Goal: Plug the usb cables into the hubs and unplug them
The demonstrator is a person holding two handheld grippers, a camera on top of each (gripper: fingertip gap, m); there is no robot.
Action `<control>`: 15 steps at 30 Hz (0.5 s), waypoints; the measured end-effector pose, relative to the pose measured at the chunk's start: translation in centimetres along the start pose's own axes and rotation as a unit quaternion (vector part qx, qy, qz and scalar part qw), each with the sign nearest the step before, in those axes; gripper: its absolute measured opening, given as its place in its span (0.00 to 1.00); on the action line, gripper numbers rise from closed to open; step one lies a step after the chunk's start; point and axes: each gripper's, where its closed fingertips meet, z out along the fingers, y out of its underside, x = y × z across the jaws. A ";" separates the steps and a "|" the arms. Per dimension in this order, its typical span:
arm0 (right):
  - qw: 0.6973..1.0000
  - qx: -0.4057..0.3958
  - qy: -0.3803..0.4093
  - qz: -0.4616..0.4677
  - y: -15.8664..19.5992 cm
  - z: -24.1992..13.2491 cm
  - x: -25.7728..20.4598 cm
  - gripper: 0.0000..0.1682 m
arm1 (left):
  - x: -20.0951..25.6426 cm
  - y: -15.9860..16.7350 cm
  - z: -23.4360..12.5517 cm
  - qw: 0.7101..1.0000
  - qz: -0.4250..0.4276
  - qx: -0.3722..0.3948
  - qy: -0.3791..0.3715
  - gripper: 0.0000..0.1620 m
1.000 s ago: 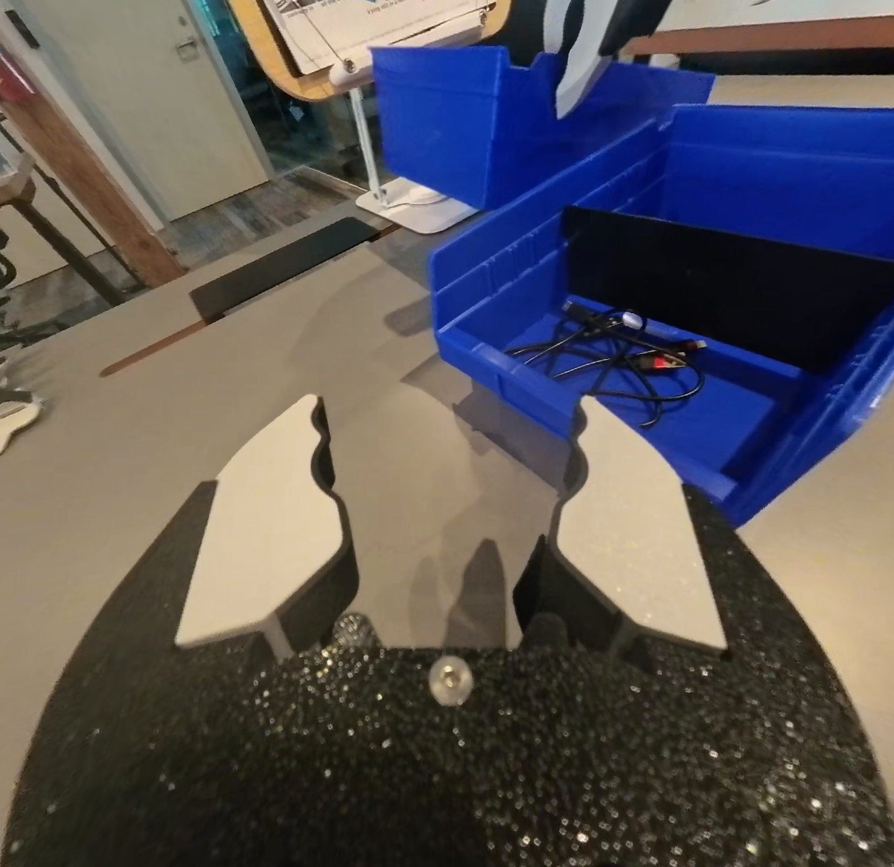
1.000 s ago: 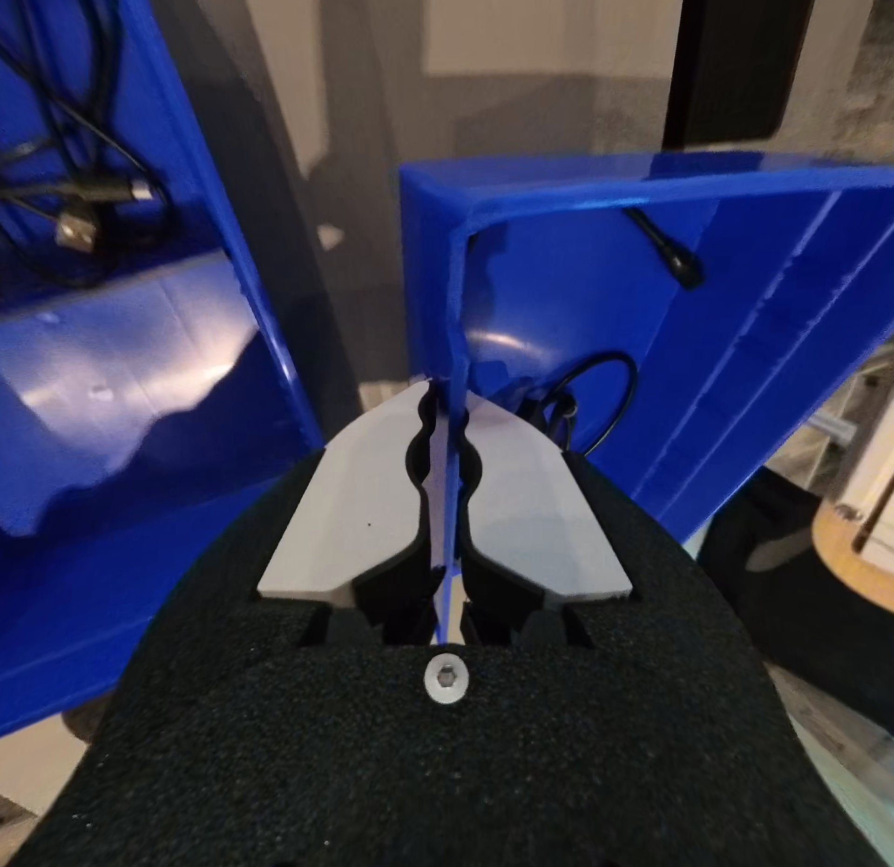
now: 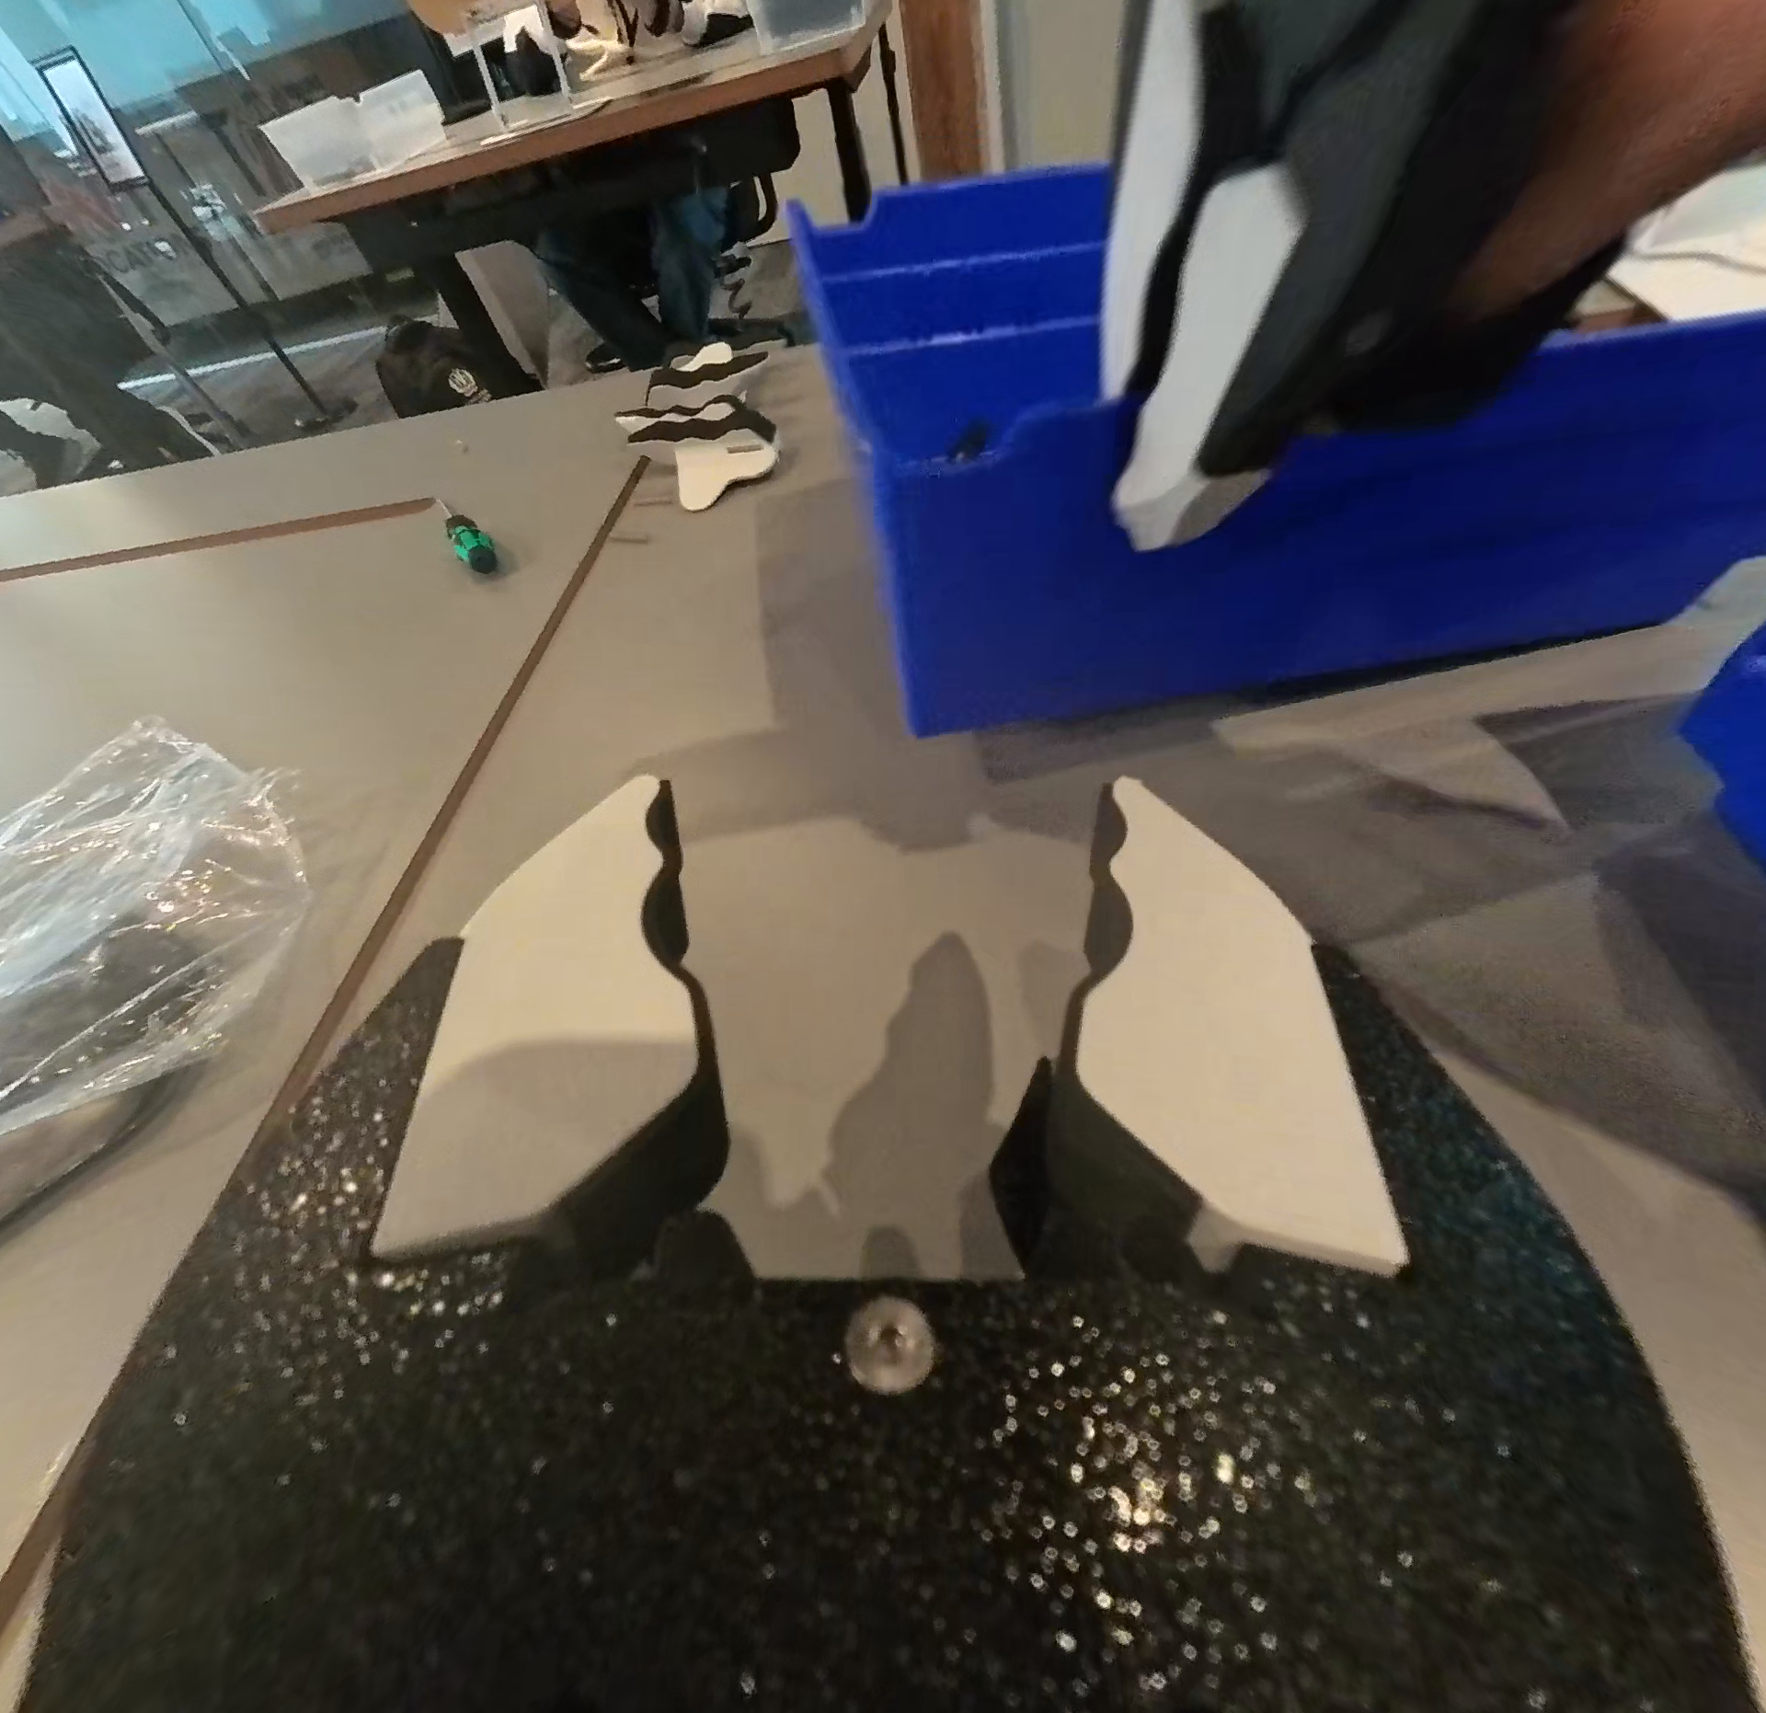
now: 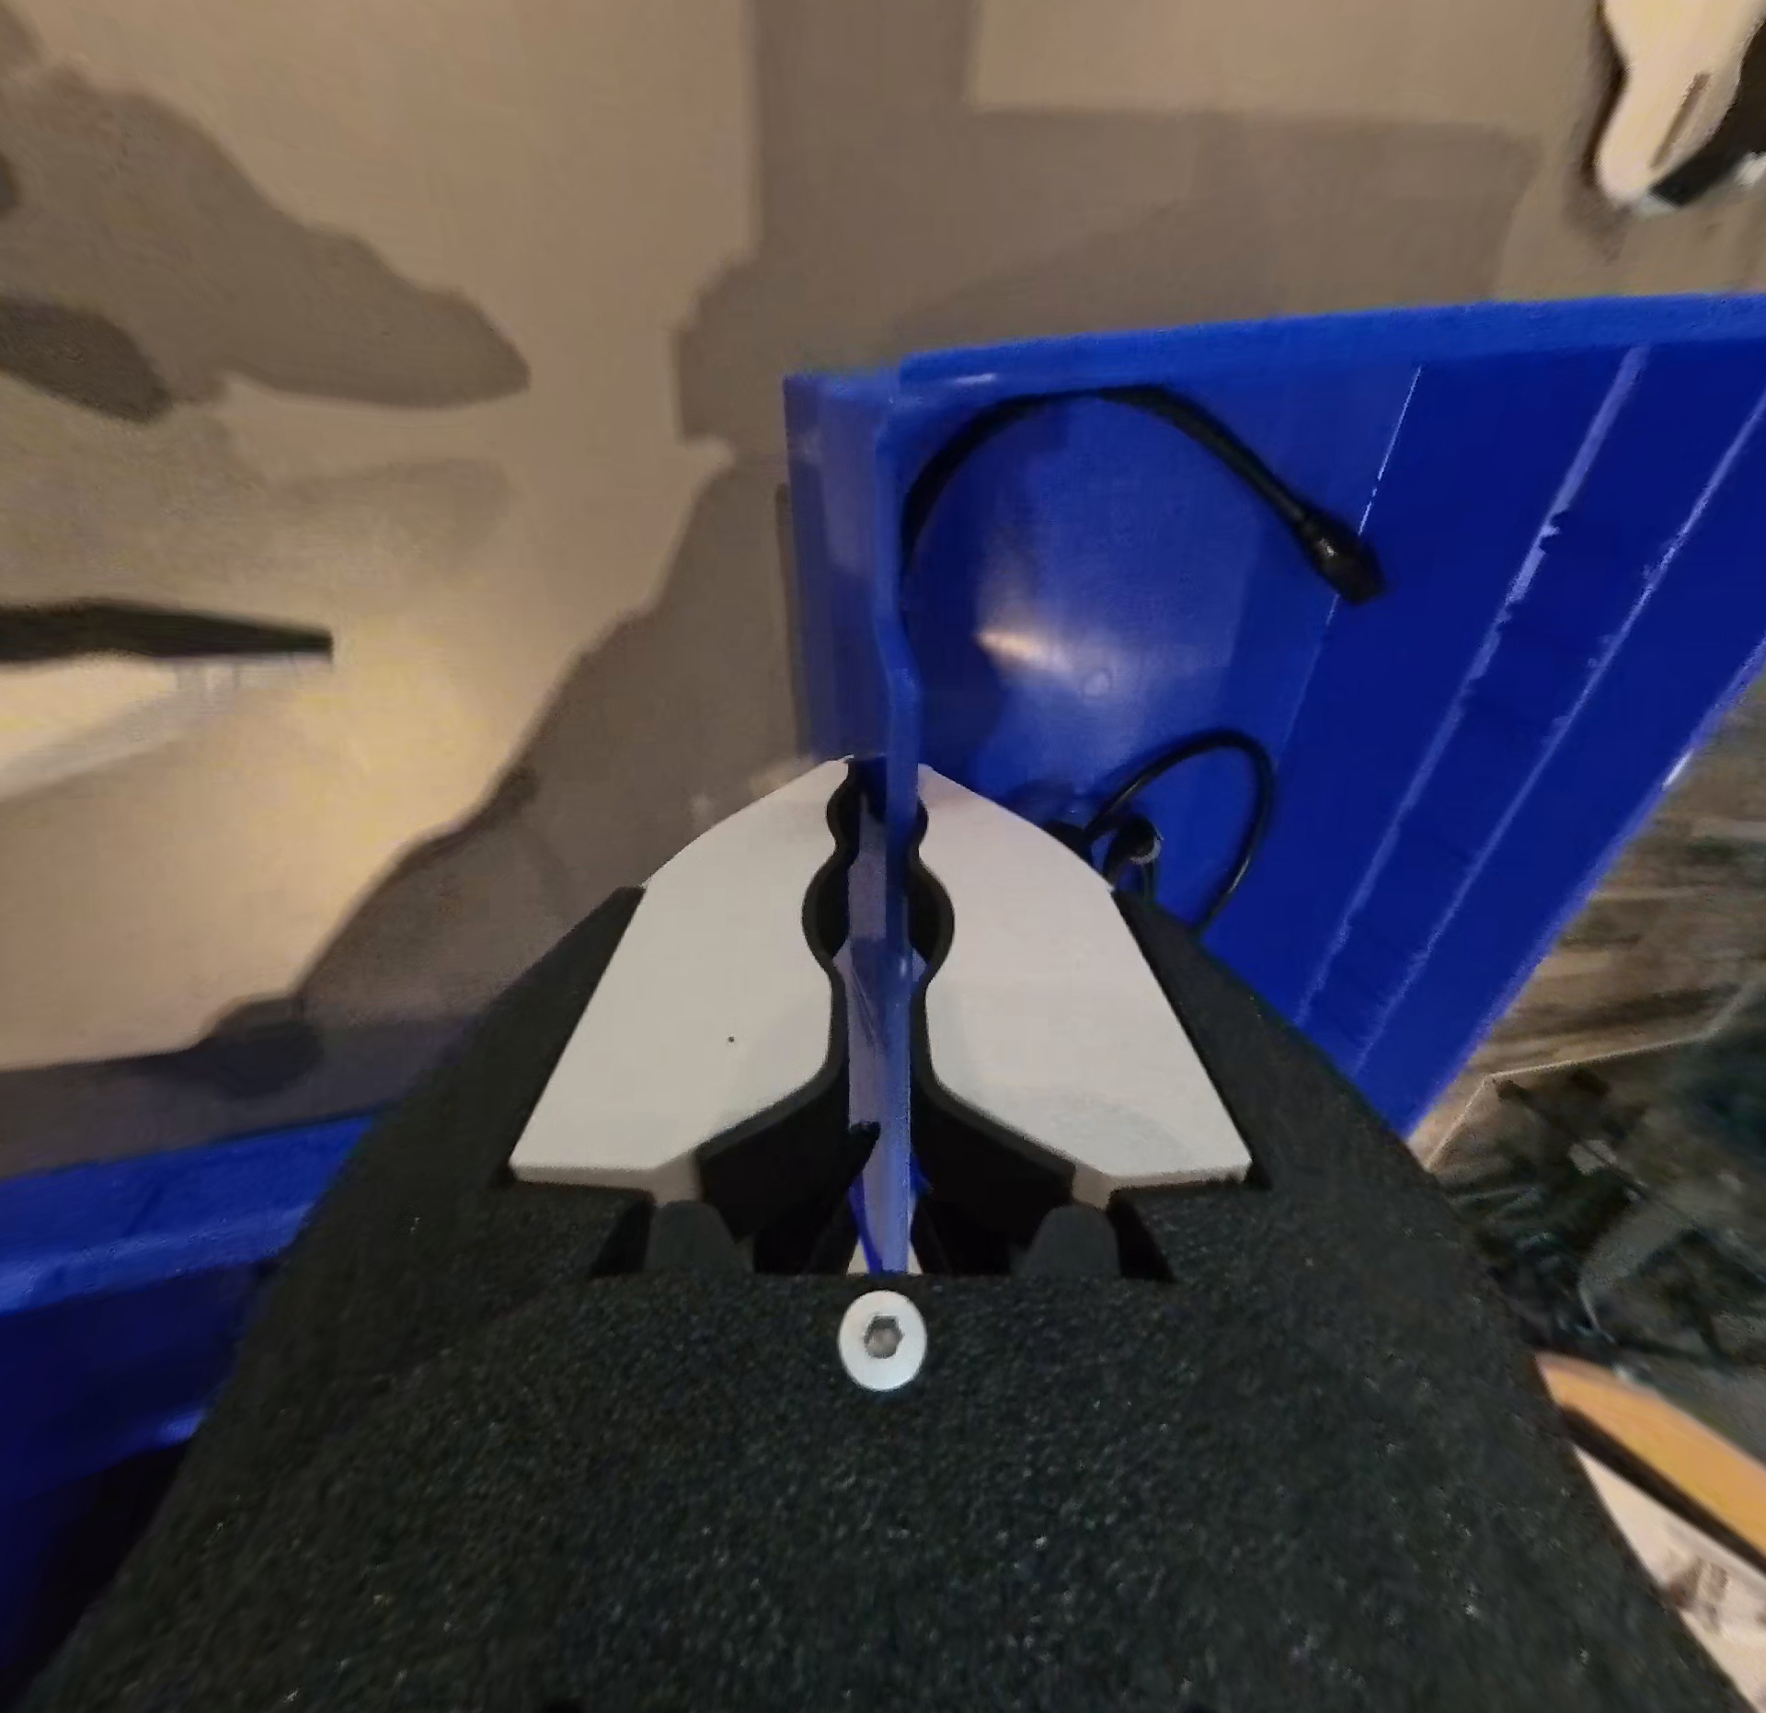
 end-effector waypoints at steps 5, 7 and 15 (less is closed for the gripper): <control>1.000 -0.008 -0.029 0.009 -1.8 2.5 -1.2 0.04 | -0.5 -0.2 -0.2 1.000 -0.008 0.007 -0.011 0.56; 0.999 0.020 -0.028 0.019 -2.4 2.4 -1.2 0.10 | -0.8 -0.8 -0.5 0.999 -0.027 0.032 -0.018 0.62; 0.986 0.152 0.016 0.071 4.3 -7.2 0.8 0.23 | 0.4 -2.6 -1.8 0.998 -0.022 0.067 0.006 0.61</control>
